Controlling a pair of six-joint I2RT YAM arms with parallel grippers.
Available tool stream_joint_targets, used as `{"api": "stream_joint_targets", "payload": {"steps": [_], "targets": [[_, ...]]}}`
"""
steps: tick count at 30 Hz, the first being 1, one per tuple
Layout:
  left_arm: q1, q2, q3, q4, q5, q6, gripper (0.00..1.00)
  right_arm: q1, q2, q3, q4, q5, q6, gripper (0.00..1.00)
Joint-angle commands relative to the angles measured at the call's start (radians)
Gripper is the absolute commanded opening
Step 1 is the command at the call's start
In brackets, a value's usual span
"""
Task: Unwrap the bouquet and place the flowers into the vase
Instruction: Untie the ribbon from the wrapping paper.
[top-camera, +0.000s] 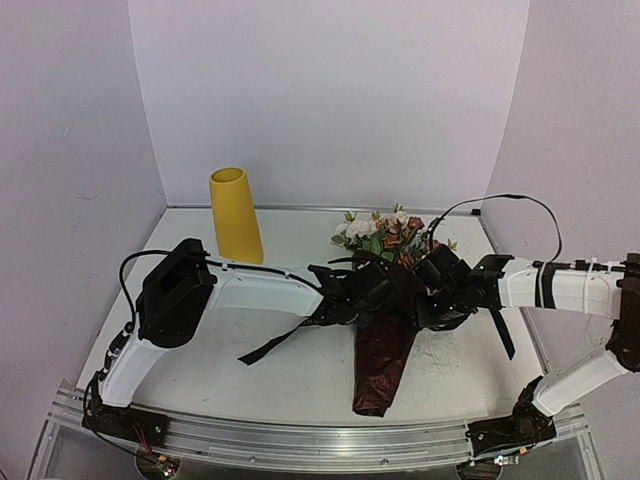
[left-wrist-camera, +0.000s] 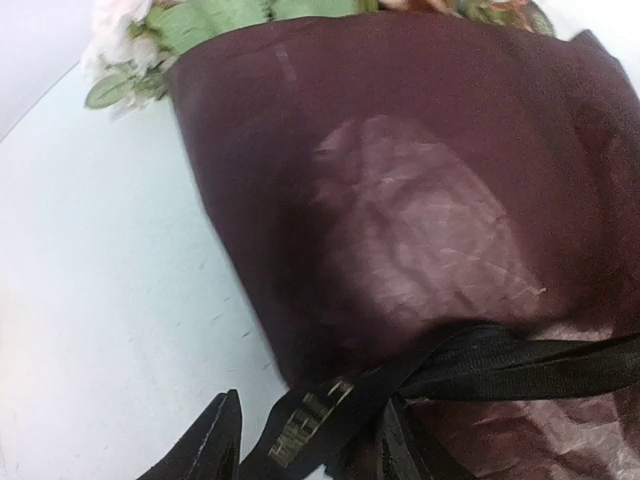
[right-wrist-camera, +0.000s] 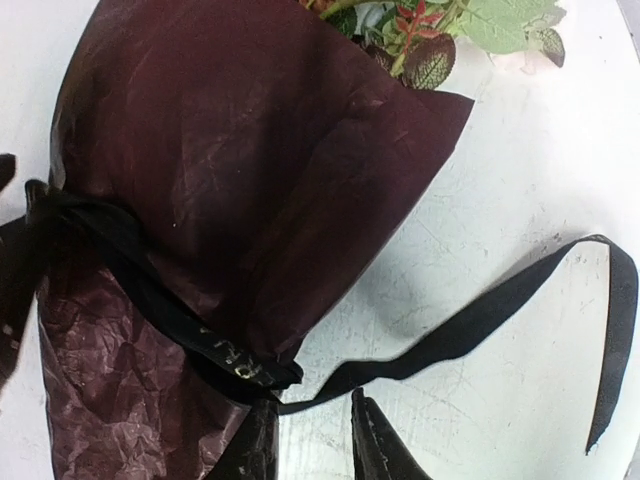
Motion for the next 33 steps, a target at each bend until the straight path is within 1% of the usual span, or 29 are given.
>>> {"api": "stream_joint_targets", "payload": {"steps": [1, 3, 6, 7, 8, 11, 15, 18, 21, 24, 28, 33], "targets": [[0.049, -0.127, -0.056, 0.015, 0.051, -0.107, 0.46, 0.002, -0.001, -0.025, -0.057, -0.007, 0.01, 0.29], [0.065, -0.146, -0.081, 0.052, 0.169, -0.093, 0.46, 0.002, -0.01, -0.027, -0.015, -0.072, -0.038, 0.35], [0.071, -0.162, -0.109, 0.1, 0.306, -0.077, 0.47, 0.002, -0.047, -0.037, 0.084, -0.192, -0.131, 0.49], [0.072, -0.164, -0.115, 0.109, 0.338, -0.073, 0.47, 0.002, -0.055, -0.033, 0.102, -0.205, -0.147, 0.52], [0.073, -0.165, -0.116, 0.115, 0.365, -0.071, 0.47, 0.002, -0.057, -0.025, 0.109, -0.209, -0.16, 0.53], [0.078, -0.165, -0.114, 0.119, 0.404, -0.073, 0.46, 0.002, -0.021, 0.015, 0.109, -0.208, -0.192, 0.51], [0.088, -0.168, -0.12, 0.119, 0.416, -0.085, 0.44, 0.002, 0.06, 0.064, 0.108, -0.184, -0.199, 0.45], [0.098, -0.177, -0.138, 0.119, 0.428, -0.093, 0.43, 0.001, 0.122, 0.138, 0.074, -0.151, -0.171, 0.37], [0.105, -0.183, -0.152, 0.12, 0.44, -0.098, 0.42, 0.001, 0.191, 0.2, 0.049, -0.15, -0.157, 0.32], [0.109, -0.185, -0.154, 0.12, 0.447, -0.098, 0.42, 0.001, 0.247, 0.241, 0.027, -0.146, -0.147, 0.24], [0.115, -0.178, -0.152, 0.119, 0.453, -0.101, 0.41, 0.001, 0.285, 0.263, 0.006, -0.132, -0.151, 0.22], [0.124, -0.159, -0.146, 0.119, 0.452, -0.103, 0.41, 0.001, 0.289, 0.258, -0.002, -0.125, -0.156, 0.22]]}}
